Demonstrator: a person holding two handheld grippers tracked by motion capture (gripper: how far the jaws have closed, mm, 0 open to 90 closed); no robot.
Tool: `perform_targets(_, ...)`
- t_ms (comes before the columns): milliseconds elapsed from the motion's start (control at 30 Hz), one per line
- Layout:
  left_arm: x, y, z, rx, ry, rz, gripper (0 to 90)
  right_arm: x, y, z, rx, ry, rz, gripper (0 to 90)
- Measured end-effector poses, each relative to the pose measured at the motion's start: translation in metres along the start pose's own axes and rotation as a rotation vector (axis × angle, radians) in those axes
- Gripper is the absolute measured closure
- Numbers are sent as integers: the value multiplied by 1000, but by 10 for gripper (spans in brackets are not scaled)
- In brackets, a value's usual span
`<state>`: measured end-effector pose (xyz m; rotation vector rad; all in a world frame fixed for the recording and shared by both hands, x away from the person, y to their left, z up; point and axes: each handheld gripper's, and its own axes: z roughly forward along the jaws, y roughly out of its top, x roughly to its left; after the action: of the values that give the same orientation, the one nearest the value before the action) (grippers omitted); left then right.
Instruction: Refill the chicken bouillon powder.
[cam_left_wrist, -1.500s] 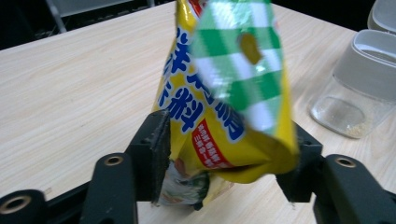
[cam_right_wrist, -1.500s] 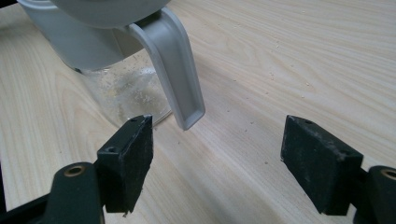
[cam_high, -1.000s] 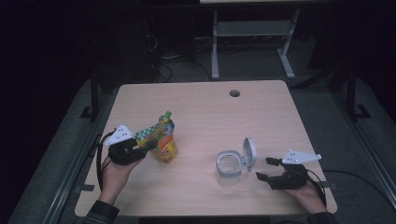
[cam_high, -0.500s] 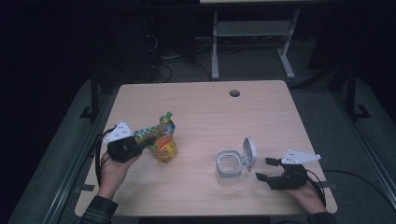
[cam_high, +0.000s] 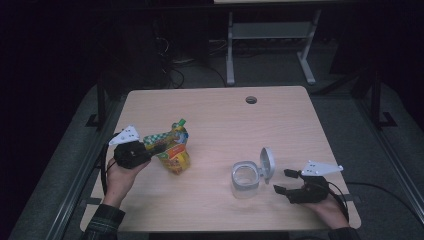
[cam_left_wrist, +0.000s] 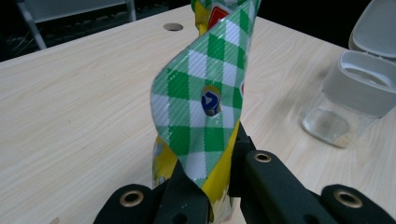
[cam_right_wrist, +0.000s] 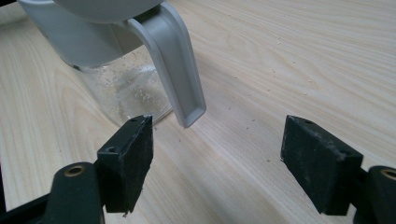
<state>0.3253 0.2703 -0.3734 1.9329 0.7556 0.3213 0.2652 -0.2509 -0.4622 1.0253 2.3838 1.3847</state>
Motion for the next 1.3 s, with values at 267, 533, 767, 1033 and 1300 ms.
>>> perform_targets(267,-3,10,-3,-20,-24,0,900,0,0,0,-2,2,0,250)
perform_targets(533,-5,20,-11,-61,-55,-18,900,2,-1,-2,-1,-2,11,258)
perform_targets(767,-11,31,-19,-78,-71,-7,900,9,-2,-14,-10,-9,40,401)
perform_targets(1033,-21,36,-24,-86,-96,-10,900,23,-2,-26,-7,20,28,757)
perform_targets(1300,-27,38,-25,-84,-121,-21,900,39,-2,-24,18,93,-18,900)
